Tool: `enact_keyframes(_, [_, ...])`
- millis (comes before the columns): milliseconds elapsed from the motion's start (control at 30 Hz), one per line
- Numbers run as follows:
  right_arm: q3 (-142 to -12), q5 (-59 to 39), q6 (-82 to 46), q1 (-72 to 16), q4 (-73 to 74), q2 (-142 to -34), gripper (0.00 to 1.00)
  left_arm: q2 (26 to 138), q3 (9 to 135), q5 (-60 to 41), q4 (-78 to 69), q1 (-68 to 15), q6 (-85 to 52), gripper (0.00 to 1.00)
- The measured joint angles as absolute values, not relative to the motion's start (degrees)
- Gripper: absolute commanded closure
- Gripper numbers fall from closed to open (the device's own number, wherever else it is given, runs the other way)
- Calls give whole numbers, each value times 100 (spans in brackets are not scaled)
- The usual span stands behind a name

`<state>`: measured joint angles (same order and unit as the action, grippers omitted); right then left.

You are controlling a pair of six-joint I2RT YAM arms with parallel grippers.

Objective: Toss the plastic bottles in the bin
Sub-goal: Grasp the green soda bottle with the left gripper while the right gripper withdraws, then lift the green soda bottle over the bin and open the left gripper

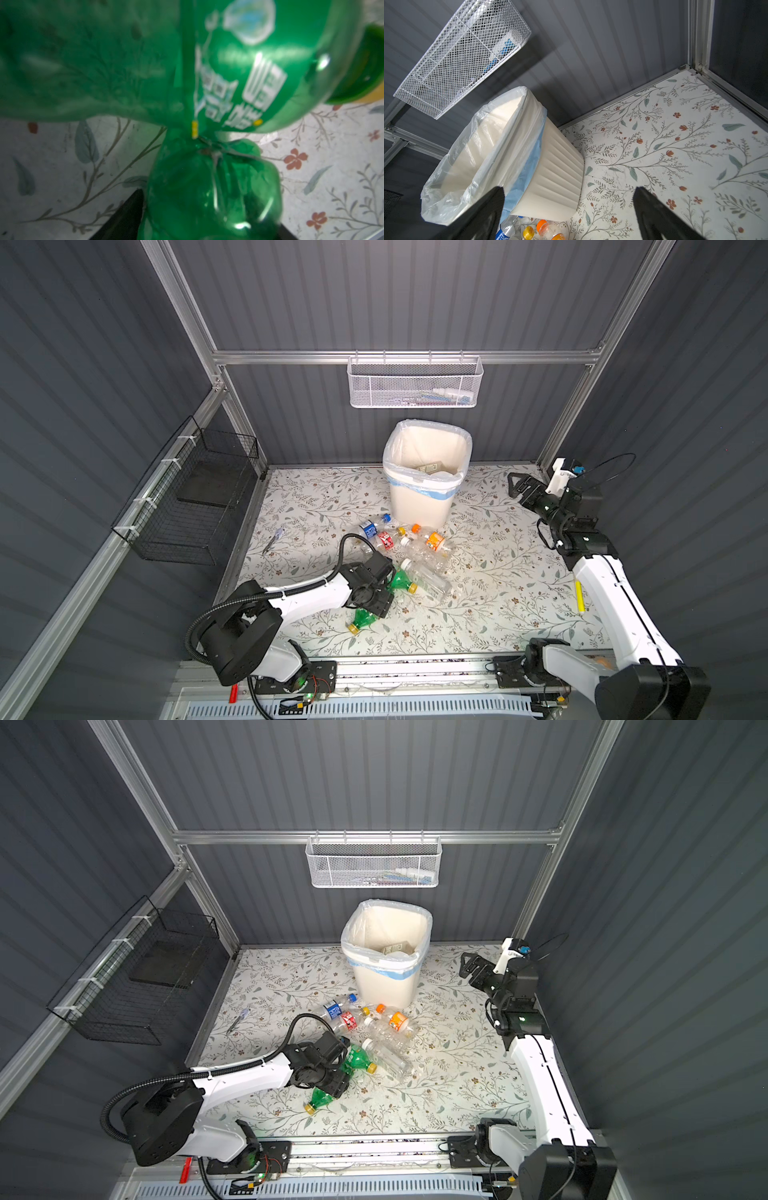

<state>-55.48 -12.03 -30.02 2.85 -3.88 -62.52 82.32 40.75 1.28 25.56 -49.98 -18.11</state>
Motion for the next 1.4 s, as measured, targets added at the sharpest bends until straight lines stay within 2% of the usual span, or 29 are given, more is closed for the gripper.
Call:
enact_keyframes(200, [-5529, -1203, -3000, 298, -403, -6250, 2, 8088, 4077, 89, 2521, -5024, -1809, 46])
enact_keyframes(467, [-5231, -1240, -2941, 303, -587, -6265, 5, 7345, 4416, 209, 2606, -5024, -1758, 46])
enact_keyframes(733, [-4866, -1422, -2799, 43, -939, -6858, 6, 6748, 5183, 635, 2565, -5024, -1365, 46])
enact_keyframes(1067, [-4998, -1323, -2528, -349, -1216, -7059, 7, 6020, 5881, 1531, 1800, -5024, 102, 45])
enact_keyframes(1400, [-5212, -1024, -2438, -657, -1341, -7030, 6, 5568, 6069, 1772, -30, -5024, 1800, 44])
